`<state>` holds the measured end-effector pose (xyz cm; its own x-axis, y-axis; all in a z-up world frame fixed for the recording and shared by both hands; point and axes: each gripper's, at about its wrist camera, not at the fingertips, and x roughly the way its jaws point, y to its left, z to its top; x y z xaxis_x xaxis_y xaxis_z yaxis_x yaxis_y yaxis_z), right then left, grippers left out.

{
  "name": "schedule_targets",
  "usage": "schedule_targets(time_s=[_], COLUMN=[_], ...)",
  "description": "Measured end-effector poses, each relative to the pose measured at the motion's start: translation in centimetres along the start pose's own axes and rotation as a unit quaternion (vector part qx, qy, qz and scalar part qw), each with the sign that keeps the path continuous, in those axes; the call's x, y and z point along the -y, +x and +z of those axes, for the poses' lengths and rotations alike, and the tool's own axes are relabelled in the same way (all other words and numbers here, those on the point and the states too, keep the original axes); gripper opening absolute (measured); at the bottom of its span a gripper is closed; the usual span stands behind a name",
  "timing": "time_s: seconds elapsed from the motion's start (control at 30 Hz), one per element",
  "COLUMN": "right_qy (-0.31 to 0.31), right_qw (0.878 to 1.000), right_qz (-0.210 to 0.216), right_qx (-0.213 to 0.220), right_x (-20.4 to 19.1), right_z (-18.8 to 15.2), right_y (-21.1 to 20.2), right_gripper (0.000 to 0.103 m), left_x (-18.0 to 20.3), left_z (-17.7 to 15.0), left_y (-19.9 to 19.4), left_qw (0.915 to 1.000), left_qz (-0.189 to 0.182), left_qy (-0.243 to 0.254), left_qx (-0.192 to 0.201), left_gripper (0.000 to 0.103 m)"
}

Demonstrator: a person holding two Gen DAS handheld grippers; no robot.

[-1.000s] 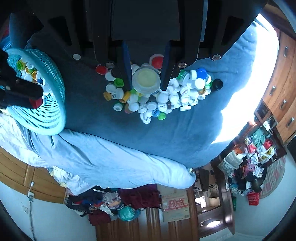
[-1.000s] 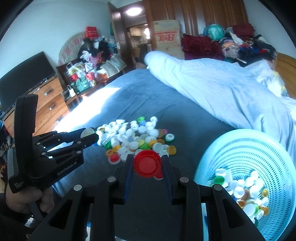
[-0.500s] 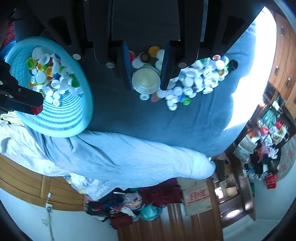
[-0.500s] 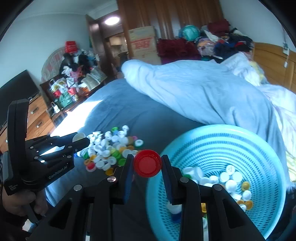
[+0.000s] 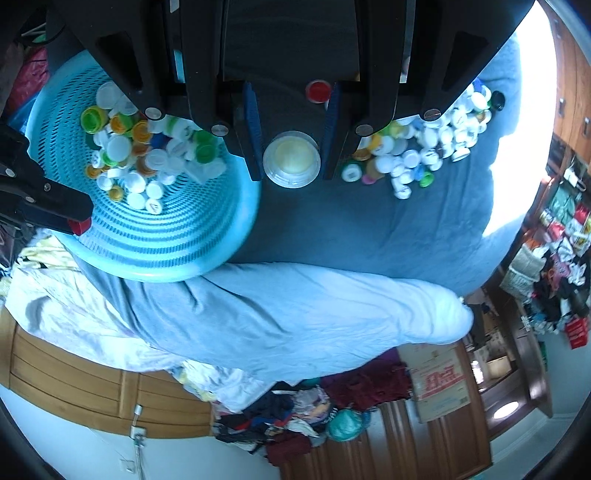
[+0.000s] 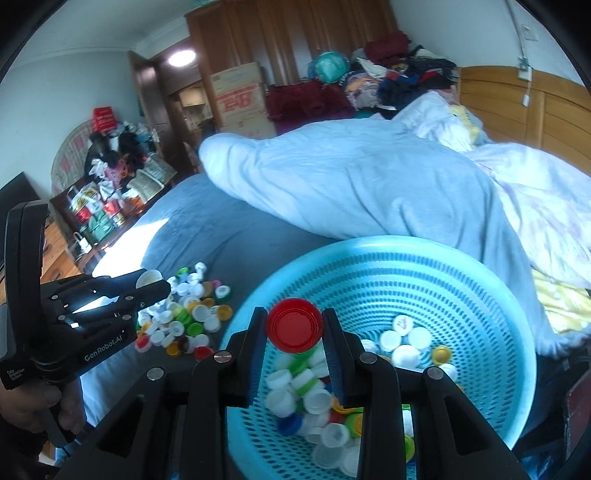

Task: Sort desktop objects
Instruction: 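Hold the cream and red caps above the basket with both tools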

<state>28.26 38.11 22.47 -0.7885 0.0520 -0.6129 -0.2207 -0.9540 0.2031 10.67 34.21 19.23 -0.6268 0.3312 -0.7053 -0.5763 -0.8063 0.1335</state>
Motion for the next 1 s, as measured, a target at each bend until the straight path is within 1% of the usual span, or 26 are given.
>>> schedule_targets(time_s=[0.17, 0.23, 0.33, 0.4, 0.7, 1.0], right_qy=[0.012, 0.019, 0.027, 0.03, 0.047, 0.057], right_qw=[1.0, 1.0, 0.999, 0.999, 0.998, 0.997], right_qz=[-0.011, -0.015, -0.02, -0.023, -0.032, -0.032], right_qx=[-0.01, -0.015, -0.019, -0.021, -0.032, -0.04], right_x=[1.7, 2.5, 3.4, 3.8, 5.5, 6.3], right_z=[-0.3, -0.6, -0.9, -1.0, -1.7, -2.4], right_y=[-0.1, -0.1, -0.1, -0.3, -0.4, 0.0], right_gripper=[0.033, 0.033, 0.033, 0.033, 0.033, 0.033], left_x=[3.0, 4.2, 5.7, 6.5, 9.5, 10.7], left_z=[0.9, 1.3, 1.8, 2.1, 2.7, 2.7], left_y=[1.3, 1.8, 2.8, 3.5, 5.2, 6.2], left_qw=[0.9989, 0.9981, 0.9949, 0.9927, 0.9867, 0.985], left_qz=[-0.033, -0.041, -0.076, -0.086, -0.114, -0.116], left_qy=[0.02, 0.032, 0.031, 0.035, 0.049, 0.057], left_qx=[-0.025, -0.034, -0.059, -0.077, -0.105, -0.114], left_gripper=[0.025, 0.025, 0.025, 0.025, 0.025, 0.025])
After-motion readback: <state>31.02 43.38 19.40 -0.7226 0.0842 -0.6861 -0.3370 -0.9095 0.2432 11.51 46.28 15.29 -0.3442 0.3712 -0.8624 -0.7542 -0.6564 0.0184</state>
